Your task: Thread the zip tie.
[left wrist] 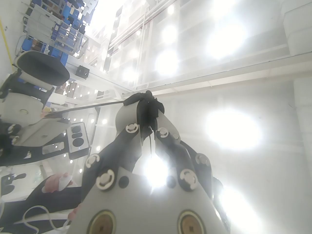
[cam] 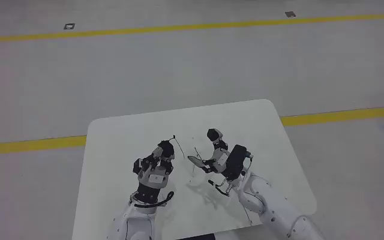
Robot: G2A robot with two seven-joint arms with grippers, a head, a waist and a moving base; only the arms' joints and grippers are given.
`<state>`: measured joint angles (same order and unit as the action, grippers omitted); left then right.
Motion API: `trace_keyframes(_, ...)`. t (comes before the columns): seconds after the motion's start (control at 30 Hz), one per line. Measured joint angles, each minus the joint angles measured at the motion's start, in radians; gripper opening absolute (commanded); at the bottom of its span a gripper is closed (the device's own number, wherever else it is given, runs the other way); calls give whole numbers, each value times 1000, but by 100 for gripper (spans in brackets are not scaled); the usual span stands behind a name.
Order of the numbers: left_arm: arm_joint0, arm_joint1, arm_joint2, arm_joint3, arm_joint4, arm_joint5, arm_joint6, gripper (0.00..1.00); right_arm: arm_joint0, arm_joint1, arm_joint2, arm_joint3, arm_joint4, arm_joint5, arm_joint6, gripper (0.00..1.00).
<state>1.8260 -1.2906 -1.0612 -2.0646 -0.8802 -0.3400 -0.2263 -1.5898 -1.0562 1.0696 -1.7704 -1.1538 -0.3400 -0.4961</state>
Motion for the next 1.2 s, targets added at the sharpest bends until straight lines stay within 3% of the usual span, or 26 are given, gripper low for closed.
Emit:
trace_keyframes(0.13, 0, 0, 0, 0, 0, 0, 0, 0, 0, 0, 2, 0, 4, 2, 3, 100)
trace_keyframes(0.3, -11, 0, -9, 6, 18, 1, 17, 0, -16, -1, 24, 2, 108, 0, -7, 100)
trace_keyframes(0.43, -1, -3, -37, -1, 18, 0, 27, 0, -27, 9, 27, -9, 222, 0, -21, 100)
trace_keyframes(0.87, 68, -29, -138, -6, 24, 0, 0, 0, -45, 88, 39, -55, 544, 0, -36, 100)
trace_keyframes(1.03, 87, -42, -145, -15, 13, 0, -15, 0, -52, 113, 37, -76, 643, 0, -40, 100)
trace_keyframes(1.2, 102, -54, -122, -20, -55, 0, -65, 0, -63, 137, 36, -89, 733, 0, -46, 100)
